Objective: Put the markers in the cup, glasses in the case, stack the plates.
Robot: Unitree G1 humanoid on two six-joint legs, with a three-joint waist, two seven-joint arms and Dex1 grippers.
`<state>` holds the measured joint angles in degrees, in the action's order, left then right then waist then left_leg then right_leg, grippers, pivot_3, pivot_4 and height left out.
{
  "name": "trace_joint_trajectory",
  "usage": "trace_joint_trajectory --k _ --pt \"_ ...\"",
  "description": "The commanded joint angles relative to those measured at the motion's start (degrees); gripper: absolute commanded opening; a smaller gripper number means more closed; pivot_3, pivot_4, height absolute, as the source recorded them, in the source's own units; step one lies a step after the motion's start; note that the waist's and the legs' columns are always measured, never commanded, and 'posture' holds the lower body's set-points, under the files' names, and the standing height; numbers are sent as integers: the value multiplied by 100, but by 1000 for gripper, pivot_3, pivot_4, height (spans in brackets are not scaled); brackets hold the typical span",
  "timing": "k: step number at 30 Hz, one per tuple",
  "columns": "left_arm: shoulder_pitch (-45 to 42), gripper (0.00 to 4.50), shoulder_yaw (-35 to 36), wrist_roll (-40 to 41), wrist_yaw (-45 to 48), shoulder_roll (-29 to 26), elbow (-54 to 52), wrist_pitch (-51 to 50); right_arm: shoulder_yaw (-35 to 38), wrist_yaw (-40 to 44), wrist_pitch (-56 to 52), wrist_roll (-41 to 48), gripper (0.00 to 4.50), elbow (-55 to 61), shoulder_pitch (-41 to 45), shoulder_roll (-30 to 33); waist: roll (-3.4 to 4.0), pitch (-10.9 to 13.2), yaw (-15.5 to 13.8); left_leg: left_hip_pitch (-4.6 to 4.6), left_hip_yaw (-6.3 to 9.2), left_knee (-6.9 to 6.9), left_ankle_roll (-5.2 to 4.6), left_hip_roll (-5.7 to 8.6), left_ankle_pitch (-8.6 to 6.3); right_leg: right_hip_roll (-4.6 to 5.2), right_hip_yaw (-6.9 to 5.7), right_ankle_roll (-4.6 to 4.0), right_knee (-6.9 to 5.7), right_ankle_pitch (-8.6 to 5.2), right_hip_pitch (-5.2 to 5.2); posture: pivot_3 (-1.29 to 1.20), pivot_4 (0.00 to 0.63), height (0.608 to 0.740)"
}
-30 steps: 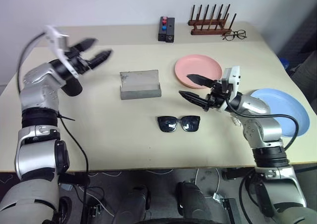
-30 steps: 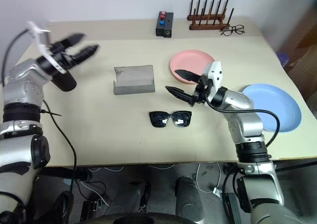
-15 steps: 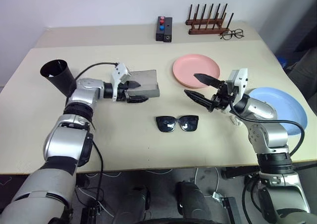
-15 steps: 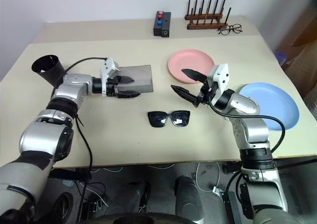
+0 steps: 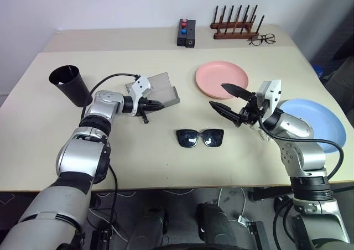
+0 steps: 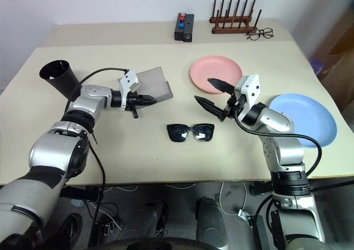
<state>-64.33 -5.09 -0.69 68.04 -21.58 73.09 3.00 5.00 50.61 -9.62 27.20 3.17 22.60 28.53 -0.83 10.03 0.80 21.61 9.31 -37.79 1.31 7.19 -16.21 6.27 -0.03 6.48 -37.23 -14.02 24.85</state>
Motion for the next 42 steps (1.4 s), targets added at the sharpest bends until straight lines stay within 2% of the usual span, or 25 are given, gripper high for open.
trace_joint_trajectory --k 1,5,11,20,40,41,42 --pt "-221 36 160 142 665 -12 -52 -356 75 -4 106 13 3404 214 47 14 0 0 2 0 0 0 0 0 0 0 0 0 0 0 0 0 150 740" --pt "-272 36 149 209 1710 -96 -207 -606 63 22 116 13 3404 182 61 7 0 0 12 3 0 -4 -2 0 -1 -2 -1 0 -1 0 0 0 150 740" --pt "-221 36 -156 51 2420 -203 -373 -621 54 54 127 5 3404 145 84 6 0 0 23 4 2 -5 -2 -1 -2 -4 -1 0 -2 0 1 0 150 740" --pt "-160 36 -804 22 2446 -194 -427 -155 54 83 112 13 3404 139 77 14 0 0 7 9 3 -11 -3 -1 -2 -4 -1 1 -1 0 2 0 150 740" --pt "-250 36 -599 -238 2165 333 -103 127 30 46 64 -12 3404 287 -6 36 0 0 -5 13 3 -18 -6 0 -4 -4 -1 3 -1 2 2 0 150 740" --pt "-252 545 -607 -255 2176 334 -96 103 26 44 64 -17 3404 292 -8 35 0 0 -5 13 3 -19 -6 0 -4 -4 -1 4 -1 2 1 0 150 740" --pt "-247 783 -607 -268 2152 336 -98 134 24 42 62 -15 3404 294 -8 32 0 0 -2 14 3 -20 -7 1 -4 -4 -1 5 -1 2 1 0 150 740"
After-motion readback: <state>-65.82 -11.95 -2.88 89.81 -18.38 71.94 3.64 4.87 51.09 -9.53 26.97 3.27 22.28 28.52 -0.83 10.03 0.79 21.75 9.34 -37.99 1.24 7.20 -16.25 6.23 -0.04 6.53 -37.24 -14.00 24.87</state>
